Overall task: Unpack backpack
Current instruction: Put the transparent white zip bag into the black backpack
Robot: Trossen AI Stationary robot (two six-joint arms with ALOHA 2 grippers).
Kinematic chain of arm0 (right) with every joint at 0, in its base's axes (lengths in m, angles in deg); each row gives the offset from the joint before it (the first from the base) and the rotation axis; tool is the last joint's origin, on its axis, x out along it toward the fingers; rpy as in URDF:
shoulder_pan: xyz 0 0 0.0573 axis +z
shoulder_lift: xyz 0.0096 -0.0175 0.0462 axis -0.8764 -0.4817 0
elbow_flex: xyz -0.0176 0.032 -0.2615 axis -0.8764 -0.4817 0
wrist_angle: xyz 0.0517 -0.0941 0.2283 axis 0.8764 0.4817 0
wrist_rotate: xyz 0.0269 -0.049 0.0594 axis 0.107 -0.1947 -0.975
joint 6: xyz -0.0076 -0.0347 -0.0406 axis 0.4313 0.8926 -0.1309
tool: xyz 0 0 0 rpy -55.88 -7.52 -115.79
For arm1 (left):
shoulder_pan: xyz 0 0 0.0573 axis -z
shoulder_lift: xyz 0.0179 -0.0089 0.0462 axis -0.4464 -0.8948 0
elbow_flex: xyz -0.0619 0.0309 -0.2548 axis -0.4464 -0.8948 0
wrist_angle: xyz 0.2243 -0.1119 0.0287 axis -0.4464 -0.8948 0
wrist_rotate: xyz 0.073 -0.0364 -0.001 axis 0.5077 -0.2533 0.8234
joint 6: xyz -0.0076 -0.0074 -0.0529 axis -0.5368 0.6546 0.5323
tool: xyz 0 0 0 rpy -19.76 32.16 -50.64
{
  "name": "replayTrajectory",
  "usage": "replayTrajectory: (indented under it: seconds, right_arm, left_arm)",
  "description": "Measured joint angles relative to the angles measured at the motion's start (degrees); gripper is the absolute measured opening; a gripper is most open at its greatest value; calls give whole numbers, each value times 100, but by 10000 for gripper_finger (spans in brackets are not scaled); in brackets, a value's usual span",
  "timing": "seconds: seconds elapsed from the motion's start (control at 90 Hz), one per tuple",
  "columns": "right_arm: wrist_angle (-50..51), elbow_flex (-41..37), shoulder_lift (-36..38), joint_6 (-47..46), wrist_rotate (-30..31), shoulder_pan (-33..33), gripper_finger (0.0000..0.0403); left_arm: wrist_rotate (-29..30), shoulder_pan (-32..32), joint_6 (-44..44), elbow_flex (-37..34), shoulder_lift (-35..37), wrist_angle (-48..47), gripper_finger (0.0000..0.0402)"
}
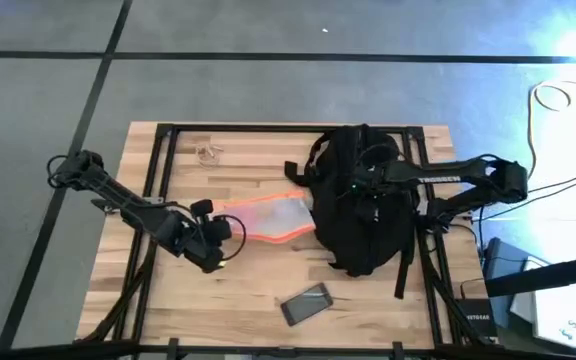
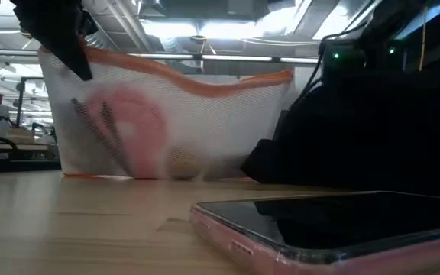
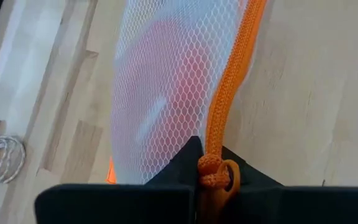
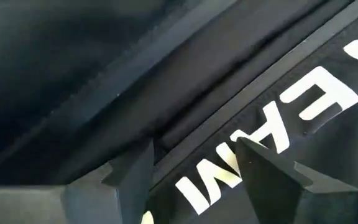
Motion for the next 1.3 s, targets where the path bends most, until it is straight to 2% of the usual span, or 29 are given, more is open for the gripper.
replayTrajectory:
  seconds: [0.111, 0.2, 0.311, 0.456, 0.511, 0.633, 0.767, 0.911, 1.044, 1.189, 1.3]
  right_arm:
    - [40, 0, -101, 73, 219, 0, 206]
    - [115, 0, -107, 155, 252, 0, 182]
    - [121, 0, -107, 172, 254, 0, 124]
    - [131, 0, -107, 183, 256, 0, 28]
    - [129, 0, -107, 259, 258, 0, 10]
    - [250, 101, -109, 278, 477, 2, 6]
    - [614, 649, -109, 326, 914, 7, 1]
    - [611, 1425, -109, 725, 942, 137, 0]
    - [730, 1976, -107, 736, 787, 204, 0]
    - [741, 1915, -105, 779, 708, 201, 6]
    - [825, 1700, -105, 1573, 1057, 202, 37]
  left_arm:
    - [0, 0, 40, 0, 0, 0, 0]
    - [0, 0, 48, 0, 0, 0, 0]
    - [0, 0, 22, 0, 0, 0, 0]
    - [0, -31, 16, 0, 0, 22, 0]
    - [0, -35, 20, 0, 0, 20, 0]
    - [0, -35, 4, 0, 0, 22, 0]
    - [0, -35, 21, 0, 0, 13, 0]
    - [144, -35, 281, 4, 48, -118, 0]
    - [260, -22, 569, 18, 147, -354, 0]
    - [259, 16, 605, 20, 168, -351, 0]
    - [254, 93, 618, 20, 168, -365, 0]
